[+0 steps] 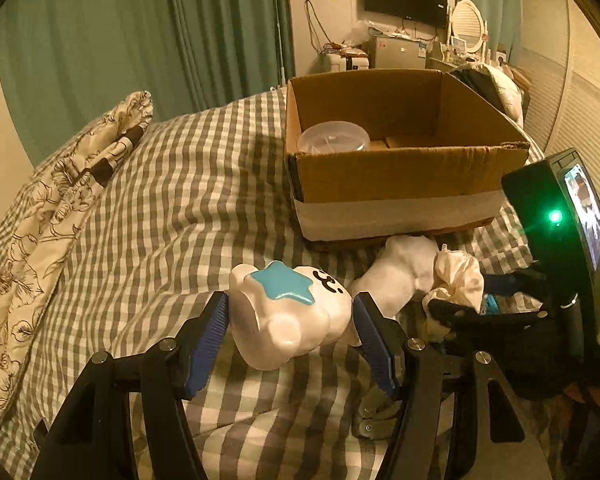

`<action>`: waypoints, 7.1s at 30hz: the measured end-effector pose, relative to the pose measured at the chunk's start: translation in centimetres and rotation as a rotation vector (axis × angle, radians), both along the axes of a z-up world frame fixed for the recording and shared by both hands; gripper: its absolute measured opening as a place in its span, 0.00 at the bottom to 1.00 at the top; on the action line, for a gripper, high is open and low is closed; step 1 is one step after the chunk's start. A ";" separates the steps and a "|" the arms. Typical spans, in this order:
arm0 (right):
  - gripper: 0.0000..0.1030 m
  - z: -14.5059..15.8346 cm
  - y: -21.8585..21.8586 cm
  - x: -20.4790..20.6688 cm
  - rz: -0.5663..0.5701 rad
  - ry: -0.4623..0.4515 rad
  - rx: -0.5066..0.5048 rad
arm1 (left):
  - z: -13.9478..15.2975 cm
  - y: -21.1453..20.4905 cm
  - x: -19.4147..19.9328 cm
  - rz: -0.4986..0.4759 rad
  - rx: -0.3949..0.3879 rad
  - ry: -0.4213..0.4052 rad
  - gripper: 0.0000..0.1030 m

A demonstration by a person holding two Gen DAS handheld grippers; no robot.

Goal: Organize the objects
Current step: 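Grasp the white sock with the right tool while the left tool holds the plush toy, then drop the plush toy and sock into the box with both tools, then grasp the white BOP toothpaste tube with the left tool, then grasp the grey plastic clip with the right tool while the left tool holds the tube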

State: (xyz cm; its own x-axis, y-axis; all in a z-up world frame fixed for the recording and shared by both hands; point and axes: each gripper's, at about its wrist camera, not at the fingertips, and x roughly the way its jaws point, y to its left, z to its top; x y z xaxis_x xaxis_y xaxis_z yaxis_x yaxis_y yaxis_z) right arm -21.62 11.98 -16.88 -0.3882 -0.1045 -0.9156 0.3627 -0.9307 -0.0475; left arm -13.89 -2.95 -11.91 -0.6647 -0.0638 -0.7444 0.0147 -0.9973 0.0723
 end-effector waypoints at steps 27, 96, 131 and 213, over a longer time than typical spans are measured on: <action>0.10 14.5 4.0 10.4 0.016 0.348 -0.156 | 8.7 3.5 5.5 -0.071 0.047 0.141 0.63; 0.64 27.8 6.4 -0.6 -0.025 0.567 -0.202 | 18.7 1.2 -7.0 -0.049 0.106 0.261 1.00; 0.72 8.5 11.2 12.3 -0.224 0.248 -0.081 | -0.5 7.0 6.3 -0.138 -0.001 -0.023 1.00; 0.13 5.2 -5.7 12.0 0.197 0.254 -0.046 | 4.1 -4.7 7.7 -0.025 0.235 0.018 0.19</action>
